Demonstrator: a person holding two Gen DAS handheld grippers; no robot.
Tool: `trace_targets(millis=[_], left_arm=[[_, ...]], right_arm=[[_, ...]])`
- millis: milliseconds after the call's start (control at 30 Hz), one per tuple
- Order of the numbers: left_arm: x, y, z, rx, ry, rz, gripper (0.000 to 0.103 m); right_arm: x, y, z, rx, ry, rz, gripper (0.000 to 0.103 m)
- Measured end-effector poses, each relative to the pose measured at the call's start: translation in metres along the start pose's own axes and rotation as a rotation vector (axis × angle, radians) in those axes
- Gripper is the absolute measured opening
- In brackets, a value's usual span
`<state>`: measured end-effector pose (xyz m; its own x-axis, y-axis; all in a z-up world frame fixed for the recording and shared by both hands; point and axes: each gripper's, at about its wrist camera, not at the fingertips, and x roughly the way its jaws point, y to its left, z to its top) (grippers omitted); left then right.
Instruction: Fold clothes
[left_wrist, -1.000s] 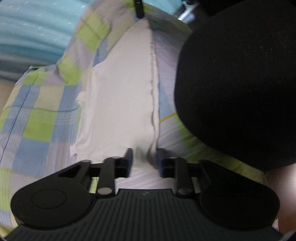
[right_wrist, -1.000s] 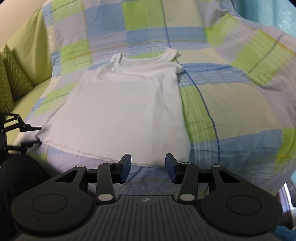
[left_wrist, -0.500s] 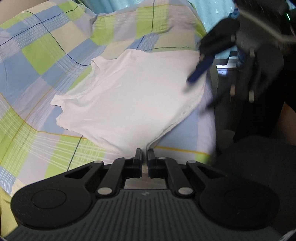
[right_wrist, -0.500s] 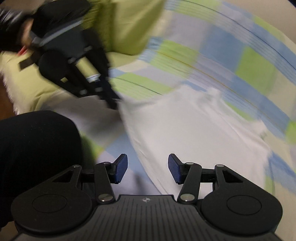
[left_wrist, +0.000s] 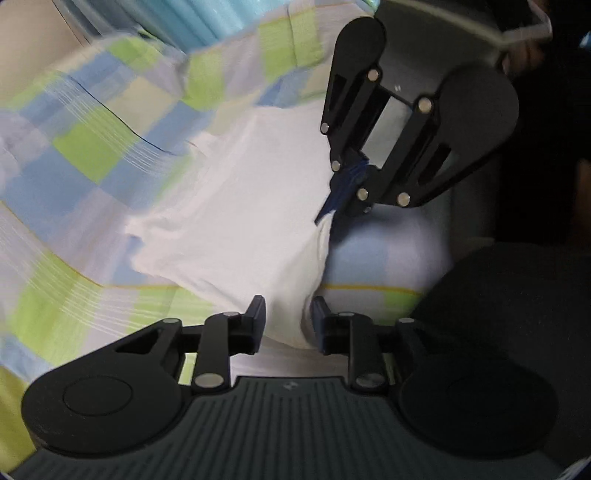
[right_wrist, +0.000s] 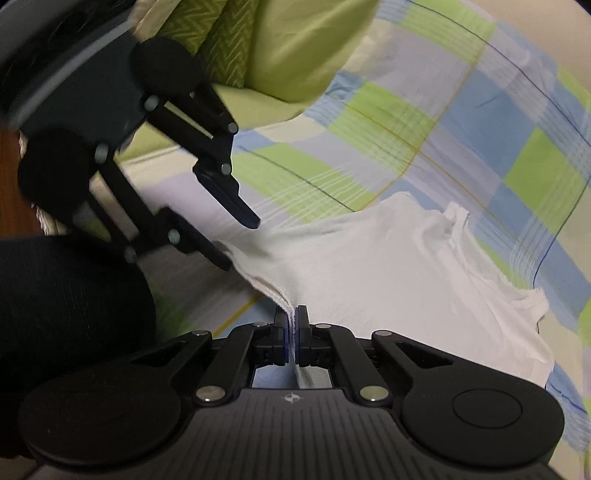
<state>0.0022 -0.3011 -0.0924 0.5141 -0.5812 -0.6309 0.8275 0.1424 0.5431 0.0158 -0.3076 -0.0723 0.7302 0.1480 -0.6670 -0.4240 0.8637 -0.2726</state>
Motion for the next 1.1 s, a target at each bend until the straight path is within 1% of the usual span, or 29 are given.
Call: trace_targets(millis=[33,67,133,200,267,300,333,367,400,500,600,733,800,833,867,967,1033,1100], left_arm=[[0.003,0.000,0.003,-0.012,-0.001,0.011,0.028],[0.005,0.001,0.006,-0.030,-0.002,0.007,0.029],[0.010,-0.002,0.012,-0.018,-0.006,0.004,0.030],[0.016,-0.008,0.018,0.037,-0.001,0.037,0.032],[0.023,-0.011,0.021,0.072,0.009,0.072,0.032],[0.026,-0.012,0.022,0.079,0.013,0.085,0.029],[0.028,-0.011,0.023,0.078,0.014,0.090,0.022],[0.030,-0.010,0.024,0.080,0.016,0.097,0.017],[0.031,-0.010,0.024,0.082,0.018,0.104,0.009],[0.026,-0.011,0.025,0.114,0.012,0.102,0.007],[0.021,-0.011,0.025,0.115,0.008,0.081,0.003],[0.013,-0.009,0.026,0.095,0.014,0.061,0.003],[0.008,-0.006,0.026,0.083,0.009,0.060,0.003],[0.006,-0.005,0.026,0.073,0.004,0.059,0.002],[0.003,-0.003,0.026,0.060,-0.003,0.055,0.002],[-0.004,0.004,0.027,0.032,-0.019,0.045,0.002],[-0.009,0.009,0.028,0.016,-0.026,0.042,0.002],[-0.011,0.013,0.029,0.010,-0.029,0.047,0.002]], right_arm=[[-0.002,-0.002,0.002,0.012,-0.004,0.005,0.001],[-0.003,-0.004,0.004,0.029,-0.010,0.012,0.001],[-0.007,-0.010,0.007,0.058,-0.025,0.015,0.001],[-0.012,-0.013,0.010,0.073,-0.041,0.009,0.001],[-0.017,-0.015,0.011,0.085,-0.051,0.006,0.001],[-0.019,-0.015,0.011,0.092,-0.057,0.004,0.001],[-0.020,-0.014,0.010,0.097,-0.060,0.001,0.001],[-0.022,-0.014,0.009,0.102,-0.062,0.000,0.001],[-0.023,-0.014,0.008,0.111,-0.064,-0.001,0.001],[-0.024,-0.016,0.005,0.141,-0.071,-0.004,0.001],[-0.025,-0.018,0.004,0.154,-0.074,-0.011,0.001],[-0.020,-0.006,-0.001,0.070,-0.057,-0.042,0.006],[-0.016,0.002,-0.007,0.028,-0.049,-0.059,0.020],[-0.014,0.007,-0.011,0.003,-0.043,-0.075,0.029],[-0.012,0.012,-0.015,-0.024,-0.035,-0.091,0.031],[-0.003,0.023,-0.028,-0.102,0.008,-0.148,0.030],[-0.001,0.027,-0.038,-0.156,0.031,-0.205,0.028],[-0.002,0.026,-0.048,-0.197,0.049,-0.270,0.024]])
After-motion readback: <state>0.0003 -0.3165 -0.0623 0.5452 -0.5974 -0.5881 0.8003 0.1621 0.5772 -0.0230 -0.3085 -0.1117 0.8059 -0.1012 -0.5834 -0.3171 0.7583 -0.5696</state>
